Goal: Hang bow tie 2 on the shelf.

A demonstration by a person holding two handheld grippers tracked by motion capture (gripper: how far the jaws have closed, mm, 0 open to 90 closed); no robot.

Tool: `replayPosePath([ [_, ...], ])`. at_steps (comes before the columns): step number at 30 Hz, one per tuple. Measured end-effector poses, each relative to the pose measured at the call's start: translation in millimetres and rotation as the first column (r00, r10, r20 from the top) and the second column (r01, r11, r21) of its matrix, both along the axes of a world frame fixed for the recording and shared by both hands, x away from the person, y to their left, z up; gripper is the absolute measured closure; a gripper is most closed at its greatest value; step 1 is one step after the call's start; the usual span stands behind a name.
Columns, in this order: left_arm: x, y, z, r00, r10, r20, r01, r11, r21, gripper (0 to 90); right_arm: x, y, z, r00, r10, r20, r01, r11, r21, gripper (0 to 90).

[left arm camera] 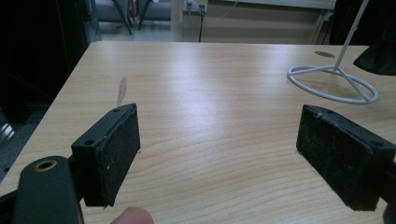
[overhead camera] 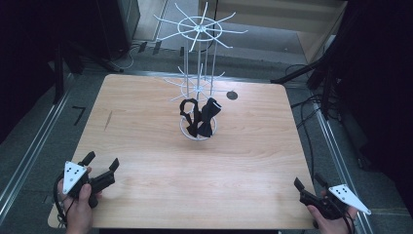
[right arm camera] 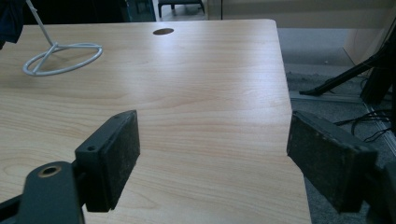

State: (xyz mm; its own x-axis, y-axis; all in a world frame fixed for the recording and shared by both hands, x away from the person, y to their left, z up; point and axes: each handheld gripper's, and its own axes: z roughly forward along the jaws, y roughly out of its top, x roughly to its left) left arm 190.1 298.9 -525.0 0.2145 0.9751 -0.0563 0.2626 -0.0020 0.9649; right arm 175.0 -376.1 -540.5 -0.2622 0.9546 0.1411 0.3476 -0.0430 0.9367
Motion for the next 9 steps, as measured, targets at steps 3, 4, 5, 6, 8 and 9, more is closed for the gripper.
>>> replayPosePath([
  [3, 0.1, 0.0, 0.1, 1.0000, -0.001, -0.002, 0.001, 1.0000, 0.002, 14.5, -0.9, 0.3, -2.3, 1.0000, -0.001, -0.002, 0.001, 1.000, -0.003, 17.3],
  [4, 0.2, -0.1, 0.1, 1.0000, -0.001, -0.002, 0.001, 1.0000, 0.002, 14.5, -1.4, 0.2, -2.8, 1.0000, -0.002, -0.003, 0.002, 1.000, -0.002, 17.3],
  [5, 0.4, -0.1, 0.1, 1.0000, -0.003, -0.002, 0.003, 1.0000, 0.004, 14.5, -1.7, -0.4, -3.3, 1.0000, -0.001, -0.001, 0.001, 1.000, -0.002, 17.3],
  [6, 0.7, -0.3, 0.0, 1.0000, -0.004, -0.002, 0.004, 1.0000, 0.003, 14.5, -2.2, -0.9, -3.6, 1.0000, -0.005, -0.002, 0.005, 1.000, 0.000, 17.2],
  [8, 1.1, -0.4, 0.0, 1.0000, -0.005, -0.006, 0.005, 1.0000, 0.007, 14.5, -2.9, -2.4, -3.9, 0.9999, -0.013, -0.002, 0.013, 1.000, 0.004, 17.2],
  [9, 1.1, -0.5, 0.1, 1.0000, -0.004, -0.008, 0.004, 1.0000, 0.008, 14.5, -3.6, -4.1, -4.4, 0.9999, -0.015, -0.003, 0.015, 1.000, 0.008, 17.3],
])
